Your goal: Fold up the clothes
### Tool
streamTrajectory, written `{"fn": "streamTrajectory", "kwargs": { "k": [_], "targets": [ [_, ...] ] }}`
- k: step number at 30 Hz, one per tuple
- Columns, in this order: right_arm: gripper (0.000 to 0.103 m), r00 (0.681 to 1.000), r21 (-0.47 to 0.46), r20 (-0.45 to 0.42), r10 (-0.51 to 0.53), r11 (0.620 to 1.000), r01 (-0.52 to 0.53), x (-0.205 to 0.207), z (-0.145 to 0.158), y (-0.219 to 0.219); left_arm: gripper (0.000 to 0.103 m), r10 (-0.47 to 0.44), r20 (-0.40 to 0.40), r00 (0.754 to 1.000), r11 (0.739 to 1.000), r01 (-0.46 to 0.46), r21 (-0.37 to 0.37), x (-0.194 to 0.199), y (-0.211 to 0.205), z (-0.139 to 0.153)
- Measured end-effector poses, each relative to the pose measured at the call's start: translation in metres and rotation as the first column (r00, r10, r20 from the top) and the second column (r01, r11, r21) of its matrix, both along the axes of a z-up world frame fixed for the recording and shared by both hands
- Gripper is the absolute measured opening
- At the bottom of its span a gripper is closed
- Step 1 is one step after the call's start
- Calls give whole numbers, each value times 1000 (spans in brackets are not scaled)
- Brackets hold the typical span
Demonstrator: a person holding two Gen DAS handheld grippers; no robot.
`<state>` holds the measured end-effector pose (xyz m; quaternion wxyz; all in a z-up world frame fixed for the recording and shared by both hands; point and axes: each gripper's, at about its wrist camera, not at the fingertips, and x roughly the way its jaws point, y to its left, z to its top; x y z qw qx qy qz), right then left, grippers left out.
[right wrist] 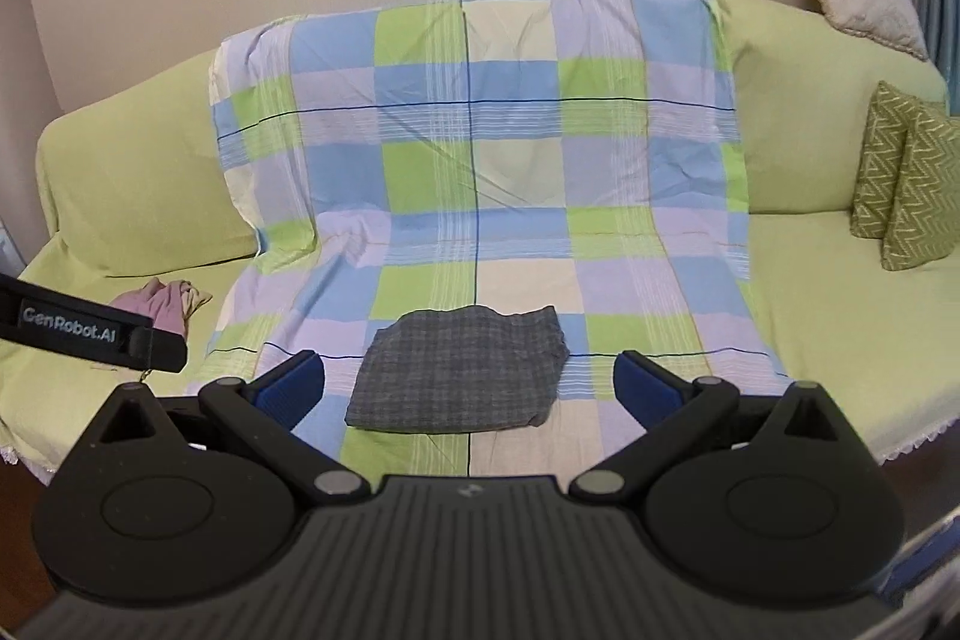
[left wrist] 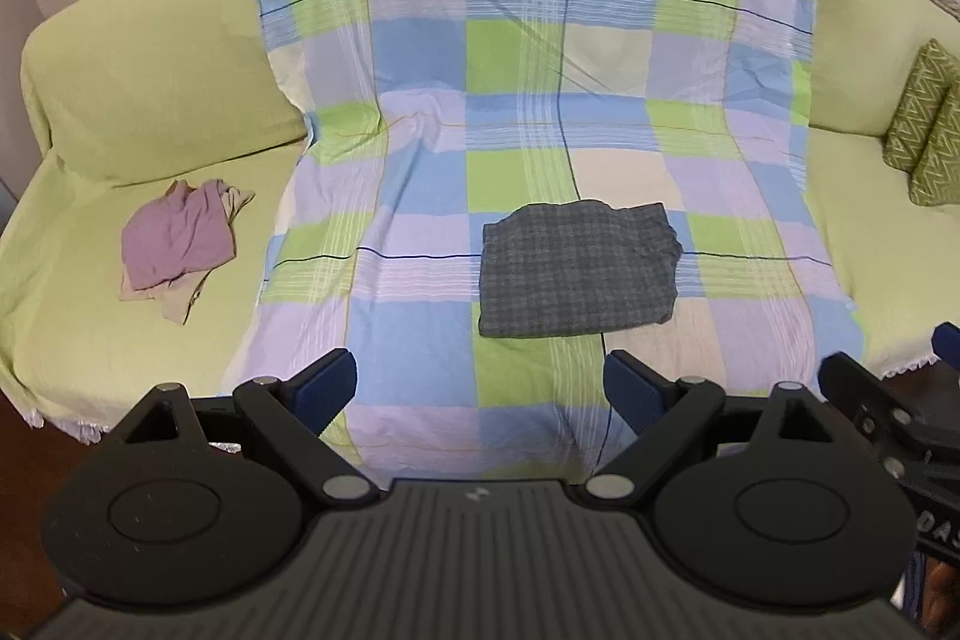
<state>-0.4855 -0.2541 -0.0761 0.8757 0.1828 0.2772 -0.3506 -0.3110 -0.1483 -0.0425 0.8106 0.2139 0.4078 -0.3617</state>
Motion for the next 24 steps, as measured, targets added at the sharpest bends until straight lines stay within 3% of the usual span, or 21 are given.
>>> {"fn": "streamTrajectory", "kwargs": {
  "k": [6, 11, 24],
  "targets": [
    [101, 992, 11, -90, -84, 996, 85, 10, -5, 10, 91, -24, 24, 999, 1000, 24, 20, -5, 25, -1],
    [101, 993, 18, -63, -98, 995, 99, 11, -3, 16, 91, -20, 61, 998, 1000, 19, 13, -3, 37, 2],
    [101, 993, 32, -90, -73, 997, 76, 18, -6, 30, 91, -19, 41, 999, 999, 18, 31, 0, 41, -7]
  ]
}}
